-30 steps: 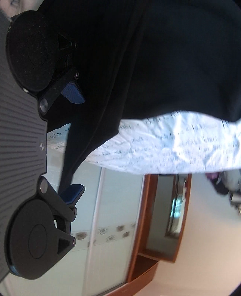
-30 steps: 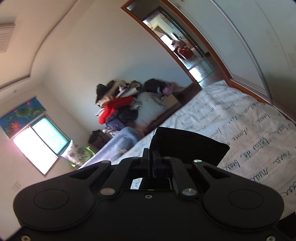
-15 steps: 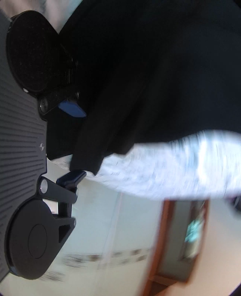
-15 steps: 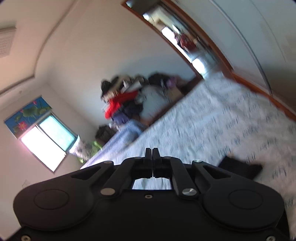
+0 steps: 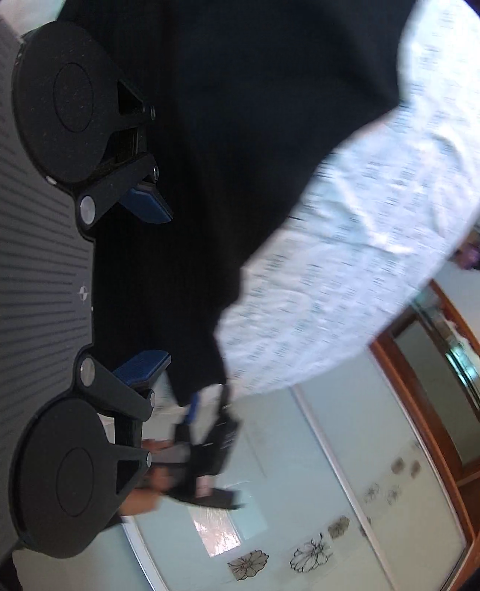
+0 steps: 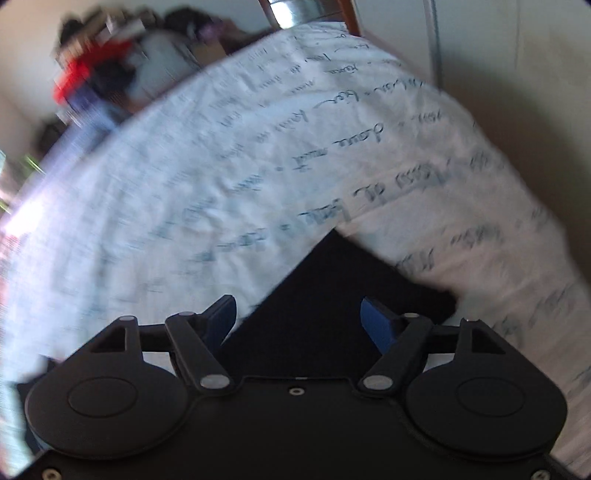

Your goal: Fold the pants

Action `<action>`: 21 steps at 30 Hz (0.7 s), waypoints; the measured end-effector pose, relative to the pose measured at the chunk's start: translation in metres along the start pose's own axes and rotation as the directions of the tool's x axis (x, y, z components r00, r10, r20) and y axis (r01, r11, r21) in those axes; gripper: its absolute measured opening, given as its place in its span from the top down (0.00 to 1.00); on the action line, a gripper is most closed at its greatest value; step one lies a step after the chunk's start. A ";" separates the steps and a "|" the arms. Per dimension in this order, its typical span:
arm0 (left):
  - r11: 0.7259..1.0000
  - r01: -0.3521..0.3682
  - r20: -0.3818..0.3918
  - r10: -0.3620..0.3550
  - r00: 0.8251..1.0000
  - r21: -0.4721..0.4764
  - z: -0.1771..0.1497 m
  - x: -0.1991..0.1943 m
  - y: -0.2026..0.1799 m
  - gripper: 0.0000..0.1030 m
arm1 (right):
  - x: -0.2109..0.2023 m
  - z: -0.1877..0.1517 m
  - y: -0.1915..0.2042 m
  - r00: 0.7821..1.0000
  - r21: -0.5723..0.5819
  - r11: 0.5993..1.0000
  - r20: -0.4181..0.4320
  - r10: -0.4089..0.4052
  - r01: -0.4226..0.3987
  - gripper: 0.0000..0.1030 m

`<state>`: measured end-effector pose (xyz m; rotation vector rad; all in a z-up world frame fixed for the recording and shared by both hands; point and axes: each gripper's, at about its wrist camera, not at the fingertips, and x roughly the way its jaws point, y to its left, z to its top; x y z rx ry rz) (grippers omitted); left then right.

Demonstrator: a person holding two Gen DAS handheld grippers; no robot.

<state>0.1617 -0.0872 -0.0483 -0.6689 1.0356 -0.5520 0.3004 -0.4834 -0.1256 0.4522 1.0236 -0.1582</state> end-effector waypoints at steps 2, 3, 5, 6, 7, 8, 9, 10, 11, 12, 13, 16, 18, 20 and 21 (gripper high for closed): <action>1.000 -0.004 -0.020 0.004 1.000 -0.012 -0.006 0.005 0.006 0.26 | 0.019 0.011 0.006 0.997 0.009 0.998 -0.045 -0.067 0.068 0.26; 1.000 0.003 -0.020 -0.003 1.000 -0.012 -0.007 0.006 0.008 0.26 | 0.028 0.016 0.006 0.994 0.045 0.996 -0.076 -0.076 0.079 0.26; 1.000 0.021 -0.013 -0.021 1.000 -0.007 -0.006 0.003 0.011 0.26 | 0.044 0.022 0.010 0.984 0.079 0.989 -0.132 -0.117 0.128 0.25; 0.999 0.034 -0.008 -0.034 0.999 -0.007 -0.007 0.005 0.012 0.25 | 0.048 0.023 0.017 0.979 0.057 0.984 -0.129 -0.158 0.166 0.25; 0.999 0.047 -0.002 -0.047 0.999 -0.011 -0.006 0.004 0.014 0.25 | 0.053 0.025 0.024 0.971 0.016 0.978 -0.125 -0.204 0.207 0.25; 0.998 0.061 0.002 -0.061 0.998 -0.018 -0.005 0.003 0.016 0.22 | 0.059 0.025 0.032 0.958 -0.025 0.966 -0.127 -0.259 0.257 0.26; 0.997 0.072 0.004 -0.072 0.997 -0.026 -0.004 0.001 0.019 0.20 | 0.064 0.024 0.038 0.946 -0.040 0.954 -0.123 -0.299 0.296 0.27; 0.996 0.081 0.002 -0.081 0.997 -0.031 -0.003 0.000 0.023 0.20 | 0.066 0.021 0.043 0.938 -0.033 0.944 -0.105 -0.329 0.328 0.28; 0.996 0.086 -0.003 -0.086 0.996 -0.035 -0.002 0.000 0.025 0.20 | 0.065 0.017 0.048 0.936 -0.025 0.939 -0.077 -0.344 0.343 0.35; 0.995 0.088 -0.009 -0.089 0.996 -0.039 -0.002 0.000 0.028 0.20 | 0.065 0.013 0.053 0.932 -0.040 0.934 -0.056 -0.357 0.355 0.42; 0.995 0.092 -0.016 -0.093 0.996 -0.041 -0.001 -0.001 0.030 0.20 | 0.063 0.010 0.056 0.930 -0.052 0.931 -0.043 -0.364 0.362 0.47; 0.995 0.098 -0.026 -0.099 0.995 -0.037 -0.001 -0.003 0.036 0.18 | 0.054 0.010 0.046 0.951 0.047 0.950 -0.015 -0.308 0.308 0.76; 0.994 0.104 -0.029 -0.105 0.994 -0.033 -0.002 -0.004 0.038 0.16 | 0.048 0.007 0.031 0.963 0.112 0.957 0.000 -0.271 0.269 0.84; 0.993 0.109 -0.034 -0.110 0.993 -0.042 -0.004 -0.004 0.038 0.15 | 0.043 0.003 0.021 0.972 0.157 0.961 0.017 -0.233 0.227 0.92; 0.993 0.113 -0.041 -0.114 0.993 -0.041 -0.005 -0.003 0.036 0.14 | 0.040 0.002 0.019 0.978 0.174 0.964 0.020 -0.209 0.203 0.94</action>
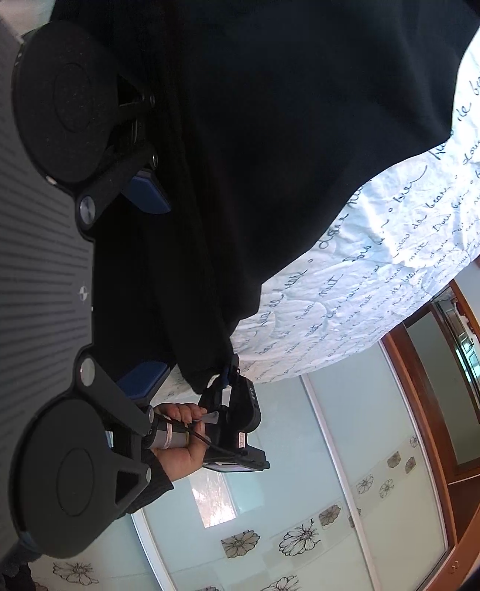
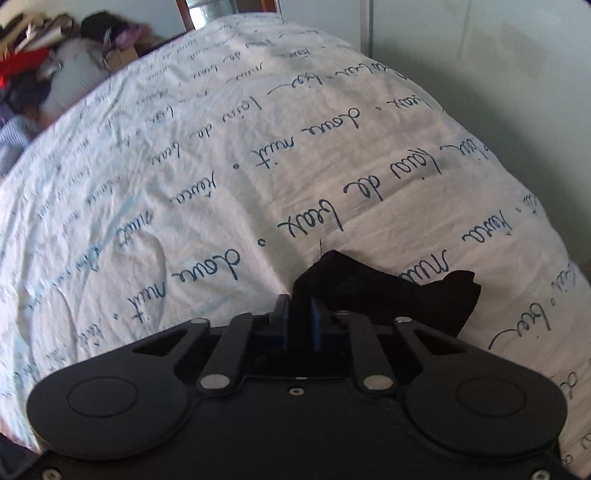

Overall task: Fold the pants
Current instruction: 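Raise the trouser leg with the right tool while the left tool grips the other end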

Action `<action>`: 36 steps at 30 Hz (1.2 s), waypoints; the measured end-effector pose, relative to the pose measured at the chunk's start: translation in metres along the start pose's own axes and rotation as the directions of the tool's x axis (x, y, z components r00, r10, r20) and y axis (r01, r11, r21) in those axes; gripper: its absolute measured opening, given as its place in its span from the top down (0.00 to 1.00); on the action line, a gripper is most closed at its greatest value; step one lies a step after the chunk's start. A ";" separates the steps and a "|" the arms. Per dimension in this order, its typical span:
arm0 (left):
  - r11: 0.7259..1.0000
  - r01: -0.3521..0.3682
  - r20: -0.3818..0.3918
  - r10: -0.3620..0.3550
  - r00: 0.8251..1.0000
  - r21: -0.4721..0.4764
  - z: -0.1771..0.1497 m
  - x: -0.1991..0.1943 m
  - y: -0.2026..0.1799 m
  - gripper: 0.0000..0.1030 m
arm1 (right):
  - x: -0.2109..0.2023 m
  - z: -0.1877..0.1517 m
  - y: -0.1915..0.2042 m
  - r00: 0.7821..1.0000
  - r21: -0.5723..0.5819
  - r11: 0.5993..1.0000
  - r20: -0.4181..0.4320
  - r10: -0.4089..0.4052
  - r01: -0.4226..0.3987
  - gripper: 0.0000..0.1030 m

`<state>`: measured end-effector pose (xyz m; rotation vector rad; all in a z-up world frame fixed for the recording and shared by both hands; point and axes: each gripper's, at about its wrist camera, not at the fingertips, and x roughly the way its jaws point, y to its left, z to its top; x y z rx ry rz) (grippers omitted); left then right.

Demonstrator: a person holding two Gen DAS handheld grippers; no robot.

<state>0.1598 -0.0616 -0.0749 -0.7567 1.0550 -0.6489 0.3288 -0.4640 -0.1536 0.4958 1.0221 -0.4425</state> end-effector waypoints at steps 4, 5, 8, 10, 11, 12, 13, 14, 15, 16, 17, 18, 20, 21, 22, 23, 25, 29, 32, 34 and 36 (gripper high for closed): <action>0.996 -0.009 -0.003 0.009 1.000 0.091 0.003 -0.004 -0.014 0.15 | -0.029 -0.004 -0.010 0.993 0.046 0.993 0.064 0.102 -0.105 0.95; 0.986 -0.030 0.008 0.029 1.000 0.161 0.003 -0.007 -0.022 0.15 | -0.039 -0.008 -0.016 0.988 0.049 0.989 0.081 0.134 -0.139 0.95; 0.881 -0.143 0.124 0.096 0.988 0.452 -0.011 -0.016 -0.054 0.14 | -0.075 -0.023 -0.031 0.959 0.028 0.968 0.144 0.244 -0.250 0.95; 0.741 -0.255 0.223 0.145 0.964 0.621 -0.028 -0.013 -0.074 0.16 | -0.094 -0.031 -0.044 0.932 0.016 0.946 0.176 0.316 -0.323 0.95; 0.674 -0.298 0.267 0.153 0.951 0.676 -0.037 -0.010 -0.081 0.16 | -0.103 -0.034 -0.050 0.921 0.010 0.936 0.186 0.343 -0.351 0.95; 0.598 -0.328 0.299 0.151 0.942 0.731 -0.047 -0.005 -0.087 0.16 | -0.111 -0.037 -0.055 0.908 0.002 0.926 0.196 0.371 -0.378 0.95; 0.522 -0.342 0.319 0.138 0.938 0.781 -0.056 0.001 -0.093 0.16 | -0.118 -0.039 -0.060 0.897 -0.003 0.917 0.210 0.390 -0.398 0.95; 0.456 -0.355 0.335 0.126 0.934 0.816 -0.063 0.007 -0.096 0.16 | -0.123 -0.042 -0.063 0.888 -0.005 0.911 0.221 0.403 -0.412 0.95; 0.404 -0.355 0.333 0.127 0.935 0.843 -0.068 0.015 -0.098 0.17 | -0.128 -0.043 -0.067 0.875 -0.009 0.901 0.233 0.424 -0.434 0.95; 0.375 -0.346 0.315 0.142 0.938 0.860 -0.069 0.024 -0.098 0.17 | -0.133 -0.045 -0.071 0.862 -0.012 0.891 0.250 0.442 -0.453 0.95; 0.360 -0.341 0.302 0.163 0.939 0.868 -0.067 0.033 -0.099 0.19 | -0.136 -0.046 -0.075 0.848 -0.014 0.880 0.262 0.461 -0.474 0.95; 0.351 -0.345 0.298 0.183 0.937 0.871 -0.065 0.040 -0.100 0.22 | -0.140 -0.047 -0.079 0.835 -0.015 0.868 0.266 0.482 -0.497 0.95; 0.326 -0.356 0.301 0.208 0.931 0.876 -0.059 0.051 -0.103 0.22 | -0.145 -0.047 -0.086 0.809 -0.014 0.844 0.276 0.518 -0.536 0.95; 0.312 -0.369 0.310 0.224 0.924 0.876 -0.057 0.057 -0.103 0.22 | -0.147 -0.048 -0.090 0.797 -0.020 0.833 0.279 0.536 -0.553 0.95; 0.303 -0.382 0.317 0.244 0.917 0.873 -0.054 0.062 -0.103 0.22 | -0.149 -0.050 -0.094 0.787 -0.018 0.824 0.284 0.548 -0.567 0.95; 0.297 -0.385 0.309 0.272 0.911 0.874 -0.052 0.069 -0.103 0.22 | -0.150 -0.052 -0.098 0.777 -0.013 0.813 0.288 0.561 -0.582 0.95; 0.275 -0.380 0.284 0.332 0.899 0.883 -0.048 0.084 -0.100 0.24 | -0.149 -0.055 -0.104 0.759 -0.003 0.793 0.290 0.584 -0.609 0.95; 0.281 -0.343 0.218 0.395 0.893 0.896 -0.047 0.098 -0.098 0.50 | -0.148 -0.057 -0.117 0.742 0.013 0.774 0.296 0.601 -0.633 0.96; 0.255 -0.299 0.188 0.383 0.904 0.919 -0.056 0.093 -0.103 0.72 | -0.148 -0.059 -0.124 0.732 0.024 0.765 0.311 0.606 -0.643 0.95; 0.237 -0.276 0.173 0.381 0.908 0.932 -0.063 0.089 -0.105 0.80 | -0.149 -0.065 -0.135 0.719 0.044 0.752 0.332 0.610 -0.658 0.96; 0.203 -0.284 0.196 0.366 0.910 0.937 -0.070 0.085 -0.107 0.85 | -0.150 -0.076 -0.148 0.711 0.072 0.739 0.349 0.611 -0.670 0.96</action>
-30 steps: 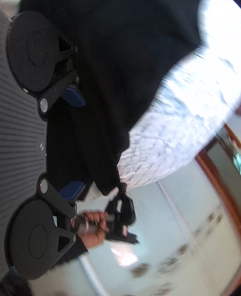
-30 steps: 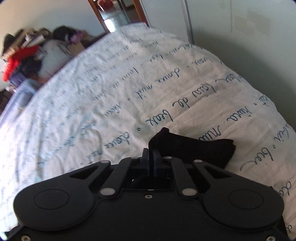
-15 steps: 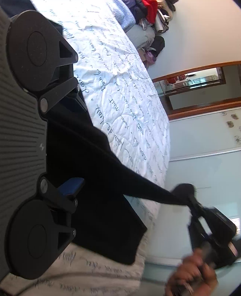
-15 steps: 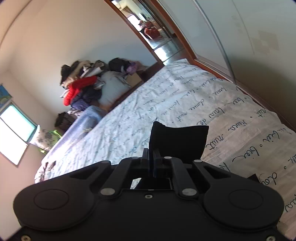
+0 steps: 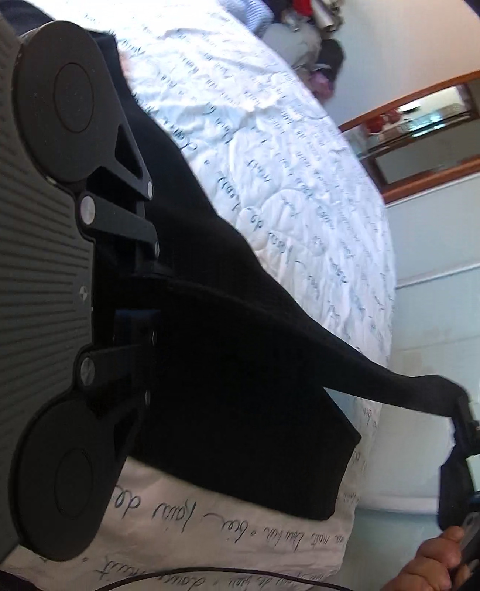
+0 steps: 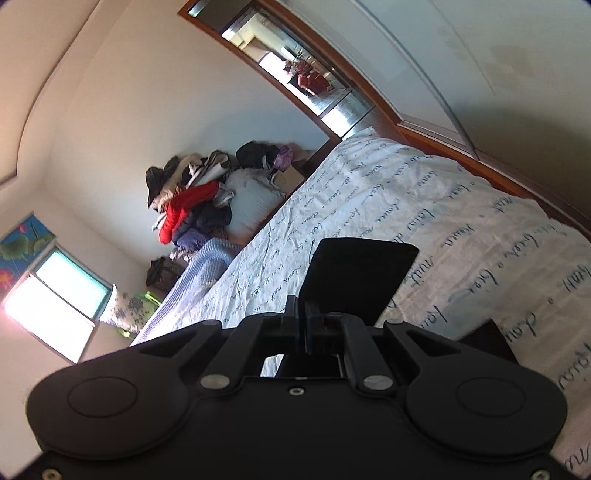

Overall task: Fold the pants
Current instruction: 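Raise the trouser leg with the right tool while the left tool grips the other end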

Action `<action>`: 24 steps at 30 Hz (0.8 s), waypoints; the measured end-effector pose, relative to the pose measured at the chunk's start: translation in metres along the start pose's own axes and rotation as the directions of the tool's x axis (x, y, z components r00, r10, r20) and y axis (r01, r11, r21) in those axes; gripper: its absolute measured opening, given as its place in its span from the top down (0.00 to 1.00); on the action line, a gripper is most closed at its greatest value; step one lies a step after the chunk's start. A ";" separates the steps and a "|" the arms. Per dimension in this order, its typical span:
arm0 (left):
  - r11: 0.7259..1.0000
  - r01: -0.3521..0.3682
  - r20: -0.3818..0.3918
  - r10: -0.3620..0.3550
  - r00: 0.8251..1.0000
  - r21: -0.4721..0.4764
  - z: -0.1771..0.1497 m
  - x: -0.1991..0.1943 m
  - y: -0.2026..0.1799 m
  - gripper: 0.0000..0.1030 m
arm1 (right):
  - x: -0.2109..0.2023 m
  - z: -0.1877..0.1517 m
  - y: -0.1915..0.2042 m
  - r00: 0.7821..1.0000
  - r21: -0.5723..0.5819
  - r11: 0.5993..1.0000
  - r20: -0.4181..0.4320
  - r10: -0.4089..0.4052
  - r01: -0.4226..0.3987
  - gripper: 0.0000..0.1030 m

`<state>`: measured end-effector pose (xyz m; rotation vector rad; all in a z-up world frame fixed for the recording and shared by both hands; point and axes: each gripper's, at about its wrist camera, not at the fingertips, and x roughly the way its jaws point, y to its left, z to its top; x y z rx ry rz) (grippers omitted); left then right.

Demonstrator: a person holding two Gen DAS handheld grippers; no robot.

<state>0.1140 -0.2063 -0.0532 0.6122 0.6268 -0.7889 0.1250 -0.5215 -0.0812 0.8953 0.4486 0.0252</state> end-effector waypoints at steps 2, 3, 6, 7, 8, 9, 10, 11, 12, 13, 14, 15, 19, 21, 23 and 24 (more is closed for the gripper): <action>1.000 0.000 0.012 0.000 1.000 0.027 -0.003 -0.008 -0.005 0.90 | -0.011 -0.010 -0.013 1.000 0.039 0.999 0.011 -0.002 0.002 0.96; 0.999 0.006 0.016 -0.006 1.000 0.035 -0.005 -0.010 -0.008 0.90 | -0.019 -0.016 -0.020 1.000 0.058 0.998 0.020 -0.003 0.002 0.96; 0.999 0.020 -0.004 -0.020 1.000 0.047 -0.013 -0.013 -0.018 0.93 | -0.034 -0.038 -0.048 0.999 0.128 0.991 0.021 -0.032 0.029 0.96; 0.998 0.032 -0.017 -0.031 0.999 0.054 -0.016 -0.013 -0.023 0.93 | -0.036 -0.046 -0.060 0.999 0.158 0.986 0.010 -0.048 0.046 0.96; 0.998 0.031 -0.030 -0.029 0.999 0.063 -0.018 -0.012 -0.027 0.93 | -0.037 -0.053 -0.071 0.998 0.187 0.980 -0.005 -0.063 0.063 0.96; 0.997 0.021 -0.034 -0.018 0.999 0.073 -0.021 -0.011 -0.032 0.93 | -0.037 -0.061 -0.081 0.997 0.211 0.974 -0.019 -0.079 0.081 0.96; 0.996 0.008 -0.037 -0.004 0.999 0.091 -0.022 -0.011 -0.036 0.93 | -0.038 -0.068 -0.089 0.996 0.230 0.969 -0.028 -0.090 0.094 0.96; 0.994 -0.008 -0.039 0.013 0.999 0.112 -0.023 -0.011 -0.040 0.93 | -0.039 -0.073 -0.096 0.995 0.250 0.963 -0.032 -0.093 0.098 0.96; 0.991 -0.023 -0.034 0.028 0.999 0.131 -0.022 -0.014 -0.044 0.93 | -0.040 -0.077 -0.101 0.995 0.267 0.959 -0.032 -0.091 0.096 0.96; 0.989 -0.033 -0.026 0.037 0.999 0.143 -0.021 -0.016 -0.046 0.93 | -0.042 -0.079 -0.103 0.996 0.275 0.957 -0.029 -0.088 0.093 0.96; 0.988 -0.039 -0.017 0.042 0.999 0.150 -0.020 -0.020 -0.046 0.93 | -0.045 -0.079 -0.102 0.997 0.272 0.959 -0.019 -0.076 0.078 0.96; 0.986 -0.044 -0.012 0.047 0.999 0.160 -0.019 -0.023 -0.047 0.93 | -0.048 -0.078 -0.099 0.998 0.261 0.963 -0.005 -0.060 0.059 0.96; 0.977 -0.028 -0.051 0.040 0.998 0.212 -0.029 -0.021 -0.059 0.93 | -0.058 -0.088 -0.109 0.998 0.280 0.958 0.004 -0.064 0.060 0.96; 0.975 -0.033 -0.062 0.048 0.997 0.221 -0.035 -0.017 -0.064 0.88 | -0.056 -0.102 -0.131 0.995 0.341 0.935 -0.026 -0.098 0.101 0.96; 0.978 -0.023 -0.054 0.035 0.998 0.208 -0.033 -0.021 -0.064 0.87 | -0.058 -0.108 -0.139 0.997 0.380 0.922 -0.015 -0.072 0.072 0.96; 0.981 -0.009 -0.055 0.020 0.998 0.194 -0.032 -0.023 -0.062 0.86 | -0.059 -0.107 -0.135 0.997 0.367 0.928 -0.008 -0.072 0.070 0.96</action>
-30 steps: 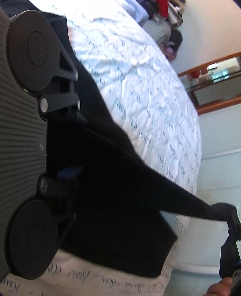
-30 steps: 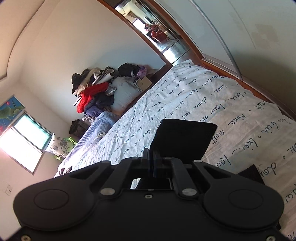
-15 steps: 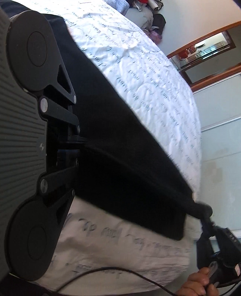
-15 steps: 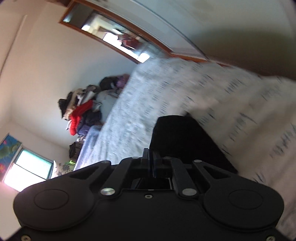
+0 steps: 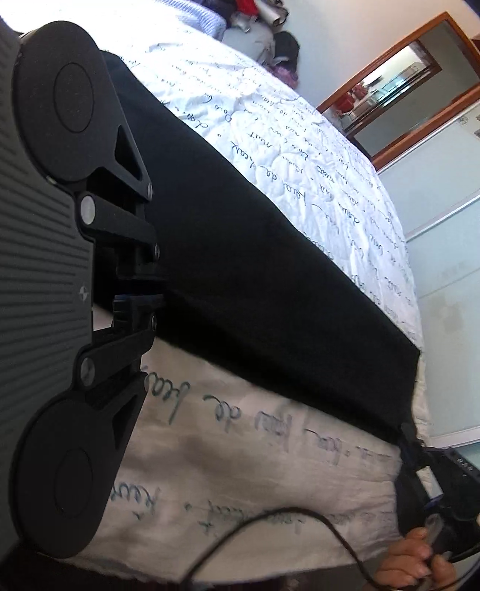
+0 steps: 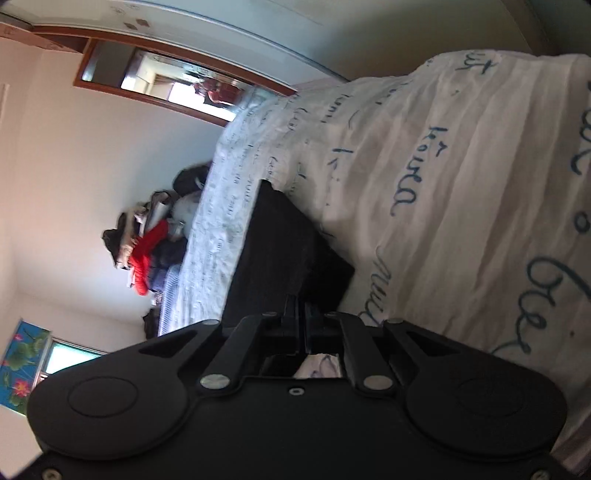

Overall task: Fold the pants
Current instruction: 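Raise the trouser leg with the right tool while the left tool grips the other end, then lower the black trousers onto the bed and open both tools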

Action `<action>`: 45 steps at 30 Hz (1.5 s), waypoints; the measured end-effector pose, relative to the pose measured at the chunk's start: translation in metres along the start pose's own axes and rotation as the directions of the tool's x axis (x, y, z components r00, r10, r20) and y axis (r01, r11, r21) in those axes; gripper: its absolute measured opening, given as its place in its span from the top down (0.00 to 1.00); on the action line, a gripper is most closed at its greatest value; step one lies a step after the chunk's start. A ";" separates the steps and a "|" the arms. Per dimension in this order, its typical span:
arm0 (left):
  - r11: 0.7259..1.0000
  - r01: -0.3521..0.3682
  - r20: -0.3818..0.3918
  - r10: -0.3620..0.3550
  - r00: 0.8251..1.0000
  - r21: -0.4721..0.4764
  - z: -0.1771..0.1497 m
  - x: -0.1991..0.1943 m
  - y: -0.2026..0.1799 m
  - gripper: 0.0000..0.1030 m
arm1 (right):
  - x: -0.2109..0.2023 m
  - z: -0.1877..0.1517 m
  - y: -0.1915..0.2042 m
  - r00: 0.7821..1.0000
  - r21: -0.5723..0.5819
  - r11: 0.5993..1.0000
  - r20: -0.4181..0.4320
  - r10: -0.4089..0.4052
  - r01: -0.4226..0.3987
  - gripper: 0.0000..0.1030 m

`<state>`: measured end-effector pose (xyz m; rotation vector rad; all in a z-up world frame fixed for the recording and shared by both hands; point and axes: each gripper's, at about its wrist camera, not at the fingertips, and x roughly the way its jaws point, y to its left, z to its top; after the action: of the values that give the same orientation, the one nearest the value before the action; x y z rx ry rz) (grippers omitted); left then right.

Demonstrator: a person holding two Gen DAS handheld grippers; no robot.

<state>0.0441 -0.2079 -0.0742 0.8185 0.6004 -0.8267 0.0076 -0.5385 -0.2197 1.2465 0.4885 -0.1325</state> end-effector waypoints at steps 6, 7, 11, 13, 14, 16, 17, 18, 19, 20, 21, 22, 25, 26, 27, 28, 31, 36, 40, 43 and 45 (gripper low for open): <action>0.989 0.049 0.068 -0.040 0.997 -0.137 -0.021 -0.029 0.022 0.67 | -0.015 0.001 -0.004 0.998 0.076 0.996 0.046 -0.051 0.047 0.91; 0.984 0.056 0.090 -0.041 0.995 -0.172 -0.028 -0.041 0.026 0.64 | -0.028 -0.002 -0.001 0.993 0.072 0.996 0.104 -0.063 0.056 0.91; 0.957 0.025 0.143 0.017 0.990 -0.288 -0.049 -0.073 0.053 0.55 | -0.052 -0.027 0.042 0.966 -0.108 0.988 0.248 -0.080 0.109 0.91; 0.941 -0.038 0.137 0.088 0.987 -0.336 -0.050 -0.069 0.066 0.54 | -0.024 -0.046 0.075 0.995 -0.209 0.978 0.100 0.030 -0.009 0.89; 0.929 -0.063 0.126 0.116 0.985 -0.366 -0.049 -0.063 0.073 0.54 | -0.001 -0.057 0.093 0.997 -0.241 0.967 -0.014 0.078 -0.079 0.74; 0.895 -0.097 0.103 0.157 0.982 -0.436 -0.049 -0.046 0.086 0.54 | 0.047 -0.085 0.124 0.963 -0.262 0.942 -0.223 0.151 -0.208 0.37; 0.886 -0.107 0.076 0.157 0.985 -0.451 -0.049 -0.035 0.089 0.54 | 0.071 -0.100 0.135 0.938 -0.263 0.932 -0.305 0.166 -0.250 0.32; 0.884 -0.099 0.047 0.135 0.990 -0.457 -0.050 -0.025 0.090 0.54 | 0.094 -0.115 0.142 0.911 -0.268 0.925 -0.381 0.156 -0.270 0.33; 0.881 -0.090 0.014 0.110 0.994 -0.465 -0.054 -0.018 0.089 0.54 | 0.112 -0.128 0.145 0.893 -0.272 0.927 -0.433 0.122 -0.259 0.33; 0.880 -0.067 -0.006 0.073 0.997 -0.470 -0.058 -0.013 0.086 0.54 | 0.128 -0.140 0.142 0.880 -0.270 0.936 -0.468 0.078 -0.226 0.34; 0.881 -0.035 -0.007 0.036 0.999 -0.472 -0.066 -0.013 0.082 0.57 | 0.139 -0.150 0.135 0.863 -0.263 0.943 -0.503 0.045 -0.202 0.35; 0.877 -0.026 0.012 0.037 0.999 -0.481 -0.073 -0.015 0.078 0.57 | 0.143 -0.158 0.125 0.853 -0.255 0.950 -0.522 0.020 -0.178 0.47; 0.875 -0.009 0.045 0.035 0.998 -0.483 -0.087 -0.023 0.072 0.57 | 0.130 -0.165 0.093 0.863 -0.191 0.968 -0.503 0.045 -0.162 0.80; 0.868 -0.001 0.045 0.026 0.999 -0.496 -0.087 -0.025 0.075 0.57 | 0.128 -0.160 0.086 0.862 -0.148 0.977 -0.504 0.057 -0.152 0.86; 0.863 0.002 0.038 0.020 0.999 -0.505 -0.086 -0.026 0.079 0.57 | 0.129 -0.155 0.087 0.861 -0.144 0.980 -0.506 0.045 -0.135 0.85; 0.862 -0.002 0.033 0.022 0.999 -0.507 -0.082 -0.029 0.082 0.57 | 0.128 -0.153 0.094 0.862 -0.168 0.978 -0.506 0.020 -0.122 0.82; 0.861 -0.034 0.109 0.103 0.989 -0.507 -0.074 -0.047 0.087 0.57 | 0.120 -0.156 0.142 0.891 -0.343 0.926 -0.453 -0.017 -0.157 0.51; 0.835 -0.092 0.009 0.115 0.993 -0.542 -0.079 -0.028 0.091 0.52 | 0.154 -0.179 0.180 0.872 -0.450 0.867 -0.489 -0.041 -0.212 0.33; 0.860 -0.108 0.015 0.133 0.991 -0.500 -0.097 -0.033 0.076 0.50 | 0.159 -0.197 0.161 0.863 -0.492 0.845 -0.500 -0.077 -0.209 0.37; 0.844 -0.085 0.040 0.125 0.991 -0.530 -0.090 -0.047 0.082 0.51 | 0.149 -0.184 0.158 0.866 -0.450 0.870 -0.497 -0.059 -0.200 0.34; 0.838 -0.068 0.101 0.146 0.984 -0.542 -0.081 -0.054 0.086 0.50 | 0.149 -0.174 0.171 0.891 -0.477 0.858 -0.451 -0.049 -0.194 0.34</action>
<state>0.0732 -0.0844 -0.0462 0.2715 0.6154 -0.5612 0.1520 -0.2959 -0.1740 0.7551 0.8168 0.3500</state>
